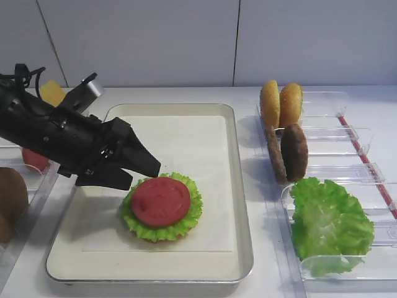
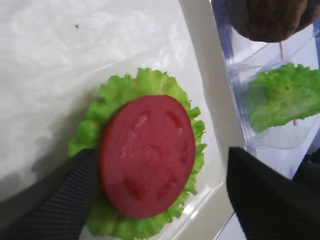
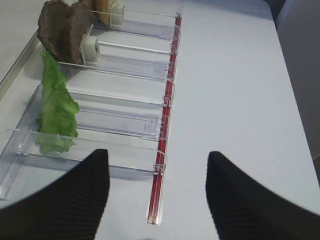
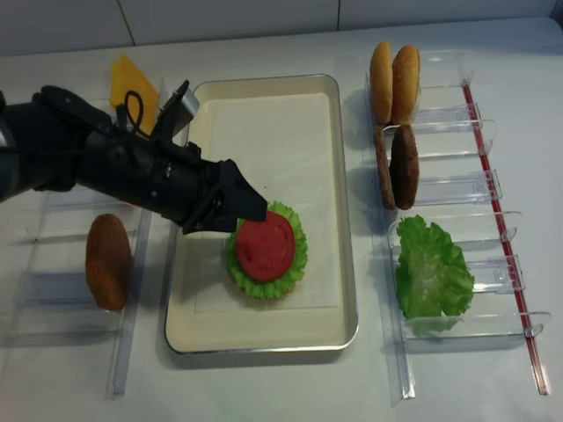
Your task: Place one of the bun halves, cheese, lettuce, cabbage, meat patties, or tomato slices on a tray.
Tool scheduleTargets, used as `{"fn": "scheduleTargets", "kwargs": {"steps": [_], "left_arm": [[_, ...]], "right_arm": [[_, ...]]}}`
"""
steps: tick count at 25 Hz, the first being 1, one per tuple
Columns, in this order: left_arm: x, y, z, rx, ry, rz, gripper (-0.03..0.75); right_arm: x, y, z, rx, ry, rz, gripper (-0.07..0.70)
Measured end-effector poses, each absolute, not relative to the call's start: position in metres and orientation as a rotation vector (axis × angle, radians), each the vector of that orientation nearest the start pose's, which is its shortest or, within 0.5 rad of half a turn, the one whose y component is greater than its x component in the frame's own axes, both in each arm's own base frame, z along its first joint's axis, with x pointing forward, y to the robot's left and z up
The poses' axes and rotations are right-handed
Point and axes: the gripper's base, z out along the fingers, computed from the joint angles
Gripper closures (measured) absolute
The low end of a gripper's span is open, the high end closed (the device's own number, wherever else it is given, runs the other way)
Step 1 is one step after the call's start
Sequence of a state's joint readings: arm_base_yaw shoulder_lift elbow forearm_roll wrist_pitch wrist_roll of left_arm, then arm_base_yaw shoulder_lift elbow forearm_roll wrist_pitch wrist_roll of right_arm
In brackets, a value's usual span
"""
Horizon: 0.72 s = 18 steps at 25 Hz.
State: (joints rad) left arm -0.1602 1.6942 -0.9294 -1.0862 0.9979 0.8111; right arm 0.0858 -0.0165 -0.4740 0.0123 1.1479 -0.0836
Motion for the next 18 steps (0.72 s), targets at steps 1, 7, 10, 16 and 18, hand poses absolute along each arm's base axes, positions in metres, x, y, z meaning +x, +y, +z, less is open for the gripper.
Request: {"fn": "scheduleTargets", "kwargs": {"steps": [1,7,10,16,18], "left_arm": [[0.284,-0.112,0.199,0.393,2.67,-1.204,0.221],[0.294,-0.103,0.207,0.434,2.721,-1.078,0.224],[0.3,-0.098,0.216,0.474,2.773,-0.953,0.242],[0.306,-0.083,0.256,0.5,2.774,-0.644,0.251],[0.306,-0.076,0.27,0.48,2.768,-0.519,0.253]], "right_arm": [[-0.008,0.0,0.263,-0.182,2.133,0.016,0.18],[-0.008,0.0,0.263,-0.182,2.133,0.016,0.18],[-0.008,0.0,0.263,-0.182,2.133,0.016,0.181],[-0.008,0.0,0.263,-0.182,2.133,0.016,0.18],[-0.008,0.0,0.263,-0.182,2.133,0.016,0.181]]}}
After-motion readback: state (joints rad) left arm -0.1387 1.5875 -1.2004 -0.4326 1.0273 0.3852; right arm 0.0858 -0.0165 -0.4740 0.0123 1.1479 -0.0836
